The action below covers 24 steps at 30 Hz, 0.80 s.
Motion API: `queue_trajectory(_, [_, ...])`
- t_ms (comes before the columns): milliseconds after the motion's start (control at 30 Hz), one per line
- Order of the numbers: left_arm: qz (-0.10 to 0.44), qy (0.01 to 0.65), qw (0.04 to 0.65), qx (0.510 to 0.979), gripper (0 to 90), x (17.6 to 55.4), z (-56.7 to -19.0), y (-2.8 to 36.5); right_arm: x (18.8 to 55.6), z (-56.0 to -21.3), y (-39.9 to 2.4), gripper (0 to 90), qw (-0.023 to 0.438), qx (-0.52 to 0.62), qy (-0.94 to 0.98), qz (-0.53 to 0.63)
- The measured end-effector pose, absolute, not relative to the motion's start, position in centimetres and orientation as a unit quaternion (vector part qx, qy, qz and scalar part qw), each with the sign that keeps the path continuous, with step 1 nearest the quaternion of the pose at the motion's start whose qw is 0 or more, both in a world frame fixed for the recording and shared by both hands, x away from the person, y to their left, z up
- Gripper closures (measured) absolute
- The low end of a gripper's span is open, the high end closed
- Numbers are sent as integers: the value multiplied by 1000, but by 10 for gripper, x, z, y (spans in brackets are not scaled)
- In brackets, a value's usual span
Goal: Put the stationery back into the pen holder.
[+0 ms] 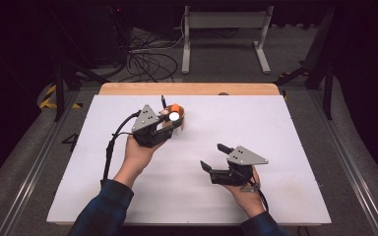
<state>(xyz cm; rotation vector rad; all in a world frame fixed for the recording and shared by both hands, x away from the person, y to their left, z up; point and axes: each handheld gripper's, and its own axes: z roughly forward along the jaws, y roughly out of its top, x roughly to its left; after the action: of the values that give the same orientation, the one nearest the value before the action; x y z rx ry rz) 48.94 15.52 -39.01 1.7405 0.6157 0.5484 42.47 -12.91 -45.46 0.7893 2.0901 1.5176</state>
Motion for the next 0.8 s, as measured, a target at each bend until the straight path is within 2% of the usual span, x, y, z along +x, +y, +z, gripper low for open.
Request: queue_trajectory(800, [275, 310, 553, 723, 667, 532, -399, 162, 427, -446, -161, 132, 226, 313, 737, 555])
